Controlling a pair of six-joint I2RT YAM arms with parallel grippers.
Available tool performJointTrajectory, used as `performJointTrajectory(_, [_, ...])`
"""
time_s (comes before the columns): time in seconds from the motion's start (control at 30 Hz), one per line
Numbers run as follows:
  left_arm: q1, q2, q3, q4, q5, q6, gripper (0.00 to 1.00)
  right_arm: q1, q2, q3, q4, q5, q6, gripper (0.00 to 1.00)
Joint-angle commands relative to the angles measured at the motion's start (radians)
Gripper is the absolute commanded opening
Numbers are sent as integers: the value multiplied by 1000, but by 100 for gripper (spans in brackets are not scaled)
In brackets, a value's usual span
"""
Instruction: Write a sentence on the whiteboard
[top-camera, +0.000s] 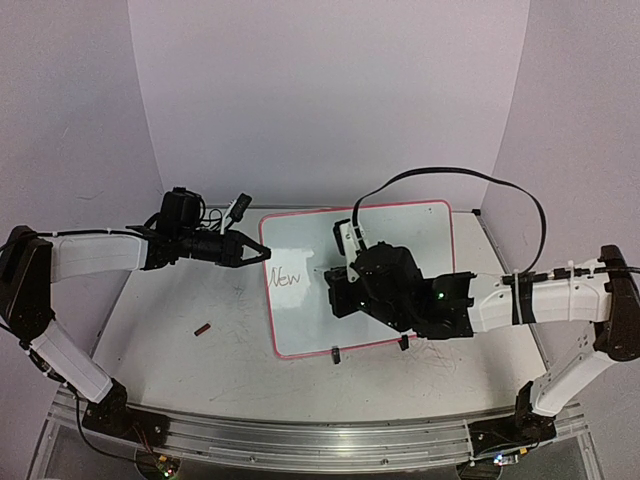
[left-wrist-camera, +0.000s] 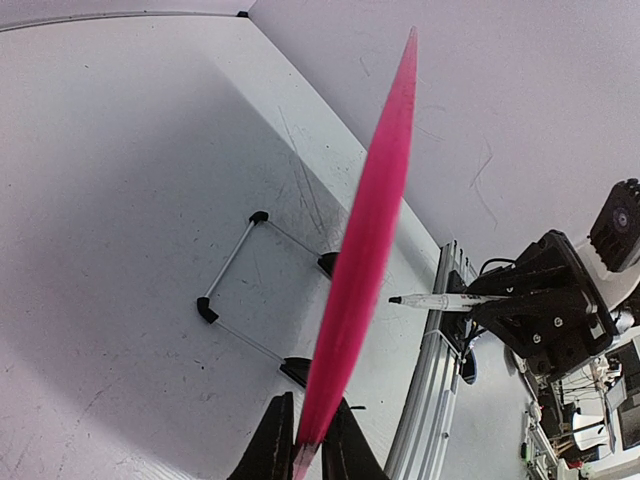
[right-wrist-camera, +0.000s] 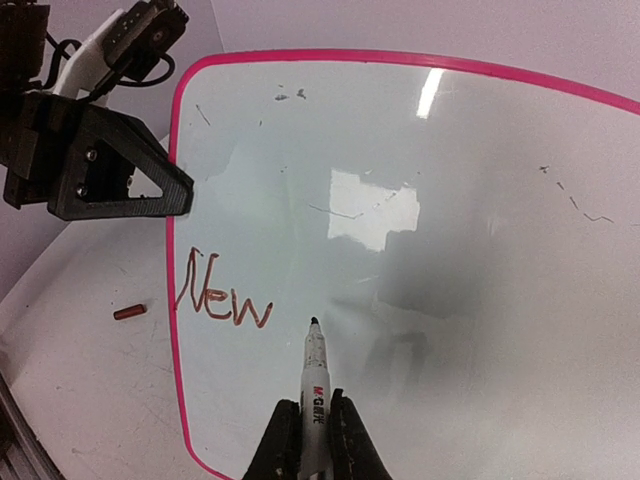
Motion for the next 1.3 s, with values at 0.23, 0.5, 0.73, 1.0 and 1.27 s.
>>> performJointTrajectory(0.23, [-6,-11,0,25,16,0,10,-1,12,58,21,55,-11,0])
performJointTrajectory(0.5, [-7,-11,2,25,17,0,10,0,19,66,21,49,-20,0])
performJointTrajectory(0.73, [-8,-9,2,25,20,0,10,-1,23,72,21,84,-22,0])
performJointTrajectory(1.0, [-8,-10,2,26,19,0,10,-1,55,104,16,61,-37,0])
performJointTrajectory(1.27, [-8,-13,1,25,20,0,10,-1,89,128,16,44,-37,0])
